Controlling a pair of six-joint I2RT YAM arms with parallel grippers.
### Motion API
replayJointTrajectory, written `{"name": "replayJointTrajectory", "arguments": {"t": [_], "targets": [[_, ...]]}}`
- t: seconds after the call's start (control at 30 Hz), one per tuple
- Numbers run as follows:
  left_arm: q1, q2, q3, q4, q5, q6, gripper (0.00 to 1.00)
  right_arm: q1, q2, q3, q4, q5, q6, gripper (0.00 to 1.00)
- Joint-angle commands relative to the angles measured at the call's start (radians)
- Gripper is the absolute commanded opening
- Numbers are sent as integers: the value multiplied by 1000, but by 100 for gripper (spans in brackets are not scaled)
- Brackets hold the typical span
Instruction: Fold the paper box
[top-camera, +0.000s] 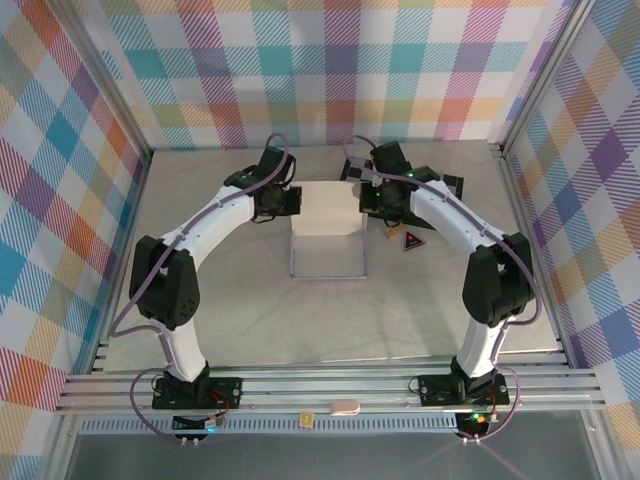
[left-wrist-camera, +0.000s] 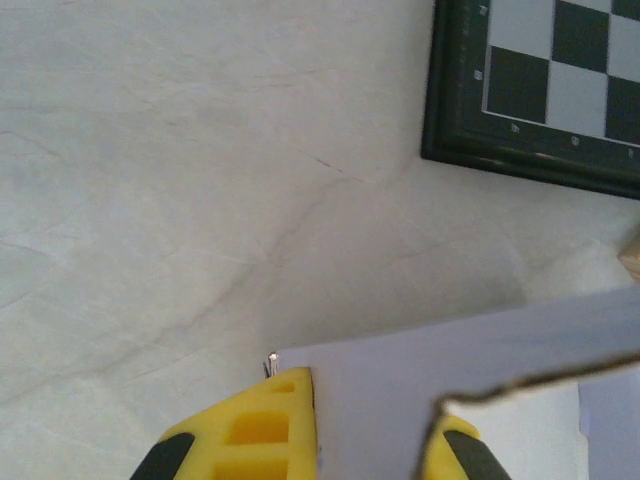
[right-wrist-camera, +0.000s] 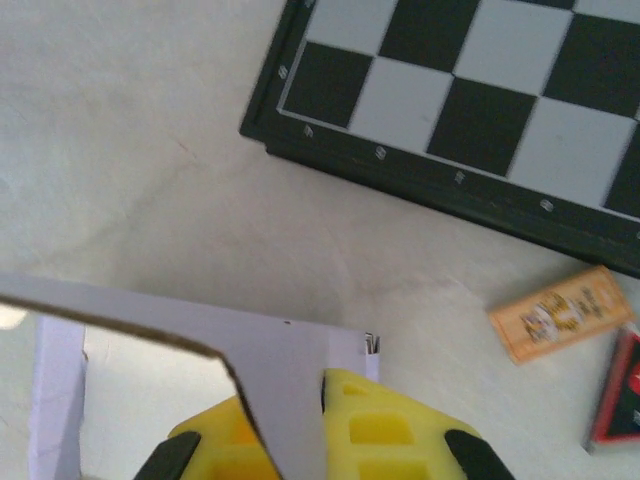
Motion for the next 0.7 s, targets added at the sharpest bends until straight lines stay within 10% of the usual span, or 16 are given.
{"name": "replayJointTrajectory", "arguments": {"t": [0.0,0.3,0.67], "targets": [[45,-69,-59,103,5,-80,0,29,24,-14,165,3,88,0],[91,-206,-390,521,43,-101,0,73,-17,-247,625,-15,69,0],[92,-301,-615,792,45,-176,0,105,-7,-344,764,-21,48,0]]}}
